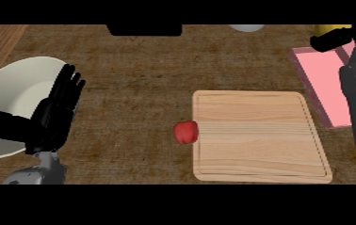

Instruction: Pick the lemon from the cutting board and place it in the cardboard box

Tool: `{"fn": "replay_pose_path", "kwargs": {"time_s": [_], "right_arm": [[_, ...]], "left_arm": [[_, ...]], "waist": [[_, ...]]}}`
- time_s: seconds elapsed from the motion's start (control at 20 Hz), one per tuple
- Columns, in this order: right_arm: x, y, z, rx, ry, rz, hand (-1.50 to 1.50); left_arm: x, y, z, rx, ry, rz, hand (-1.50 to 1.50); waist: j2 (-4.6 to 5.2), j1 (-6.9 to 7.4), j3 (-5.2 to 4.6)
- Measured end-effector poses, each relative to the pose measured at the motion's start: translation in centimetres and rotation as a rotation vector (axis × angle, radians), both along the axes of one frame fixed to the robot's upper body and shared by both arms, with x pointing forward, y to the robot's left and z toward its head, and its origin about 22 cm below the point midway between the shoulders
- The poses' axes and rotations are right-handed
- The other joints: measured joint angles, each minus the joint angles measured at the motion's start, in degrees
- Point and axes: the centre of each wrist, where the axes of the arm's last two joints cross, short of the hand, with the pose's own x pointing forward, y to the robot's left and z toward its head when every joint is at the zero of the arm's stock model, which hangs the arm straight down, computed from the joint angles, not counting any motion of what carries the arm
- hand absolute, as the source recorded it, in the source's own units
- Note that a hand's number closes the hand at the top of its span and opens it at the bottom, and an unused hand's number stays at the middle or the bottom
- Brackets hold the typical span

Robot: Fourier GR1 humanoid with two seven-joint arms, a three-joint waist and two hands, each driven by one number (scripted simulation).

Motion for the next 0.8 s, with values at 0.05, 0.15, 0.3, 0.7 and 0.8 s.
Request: {"fn": "replay_pose_path", "kwargs": {"time_s": [0.05, 0.15, 0.3, 0.7, 0.8], "right_arm": [[0.5, -0.5, -0.5, -0.005, 0.012, -0.007, 1.5], [1.0, -2.0, -1.6, -0.034, 0.06, -0.01, 1.5], [1.4, -3.8, -3.3, -0.087, 0.213, -0.036, 1.5], [2.0, -9.0, -7.1, 0.004, 0.44, -0.058, -1.5], [1.9, -9.6, -7.3, 0.023, 0.37, -0.037, -1.5]], "left_arm": [[0.1, -0.2, -0.1, 0.002, -0.002, -0.003, 0.0], [0.2, -0.3, -0.3, 0.002, -0.013, -0.002, 0.0], [0.2, -0.5, -0.1, 0.002, -0.005, -0.006, 0.0], [0.8, -0.5, 0.1, 0.003, 0.0, -0.014, 0.0], [0.6, -0.6, 0.1, 0.003, -0.001, -0.015, 0.0]], "waist": [[0.02, 0.08, 0.0], [0.04, 0.12, 0.02], [0.14, 0.34, -0.01], [0.3, 0.6, 0.02], [0.27, 0.65, 0.05]]}}
